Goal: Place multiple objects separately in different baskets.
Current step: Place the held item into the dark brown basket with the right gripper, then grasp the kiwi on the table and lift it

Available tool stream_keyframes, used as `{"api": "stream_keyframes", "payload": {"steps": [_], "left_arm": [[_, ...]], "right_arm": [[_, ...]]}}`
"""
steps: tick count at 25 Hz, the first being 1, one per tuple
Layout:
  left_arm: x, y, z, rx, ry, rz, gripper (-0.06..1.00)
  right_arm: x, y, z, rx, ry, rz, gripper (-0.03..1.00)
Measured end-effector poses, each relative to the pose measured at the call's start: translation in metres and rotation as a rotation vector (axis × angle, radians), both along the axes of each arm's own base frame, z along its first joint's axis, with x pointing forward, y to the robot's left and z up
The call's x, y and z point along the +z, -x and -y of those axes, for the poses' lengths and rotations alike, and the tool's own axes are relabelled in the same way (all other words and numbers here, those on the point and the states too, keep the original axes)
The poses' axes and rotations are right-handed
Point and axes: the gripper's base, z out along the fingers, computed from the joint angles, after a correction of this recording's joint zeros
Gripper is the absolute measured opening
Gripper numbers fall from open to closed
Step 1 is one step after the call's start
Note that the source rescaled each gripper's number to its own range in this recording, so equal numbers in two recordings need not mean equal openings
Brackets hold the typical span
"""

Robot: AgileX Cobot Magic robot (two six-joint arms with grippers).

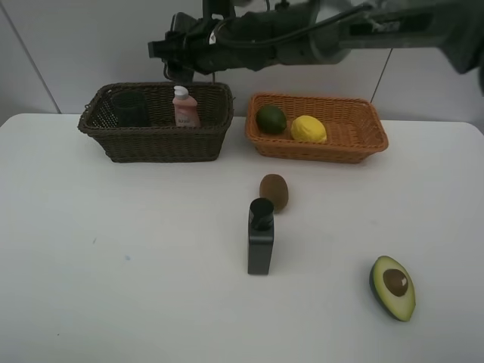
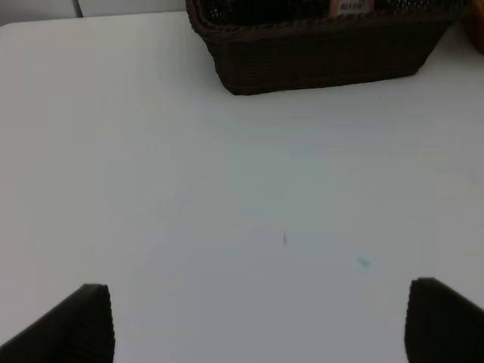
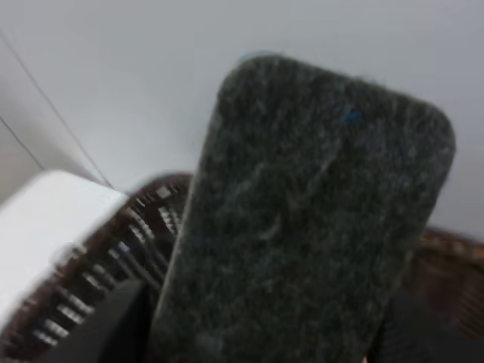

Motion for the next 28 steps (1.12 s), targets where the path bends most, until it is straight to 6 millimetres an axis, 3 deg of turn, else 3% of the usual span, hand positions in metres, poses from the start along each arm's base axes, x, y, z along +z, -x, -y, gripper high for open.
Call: {"api": "stream_keyframes", "payload": {"steps": [3,4,6,7,8,10,15,22,25,28], "left_arm": [[0.000,0.000,0.000,0.000,0.000,0.000,0.99],[0.000,0.000,0.000,0.000,0.000,0.000,0.99],[0.000,0.000,0.000,0.000,0.000,0.000,0.99],[0.000,0.000,0.000,0.000,0.000,0.000,0.99],[0.000,0.000,0.000,0.000,0.000,0.000,0.99],[0.000,0.000,0.000,0.000,0.000,0.000,0.99],[0.000,0.000,0.000,0.000,0.000,0.000,0.99],[0.000,0.000,0.000,0.000,0.000,0.000,0.99],[0.000,0.000,0.000,0.000,0.000,0.000,0.99],[0.000,0.000,0.000,0.000,0.000,0.000,0.99]], "right_arm": [[-0.027,-0.010,-0.004,-0.001,0.058,-0.049,0.42],[-0.033,-0.011,-0.005,-0.001,0.065,-0.057,0.47],[-0.037,-0.012,-0.006,-0.001,0.075,-0.067,0.76],[-0.037,-0.012,-0.006,-0.001,0.075,-0.067,0.76],[-0.037,-0.012,-0.006,-0.001,0.077,-0.070,0.86],[-0.035,-0.011,-0.005,-0.002,0.091,-0.087,0.95],[-0.006,0.000,0.005,-0.006,0.167,-0.157,1.00],[0.058,0.044,0.046,-0.033,0.436,-0.445,1.00],[0.061,0.059,0.062,-0.054,0.586,-0.581,1.00],[0.056,0.061,0.066,-0.060,0.633,-0.608,1.00]]}}
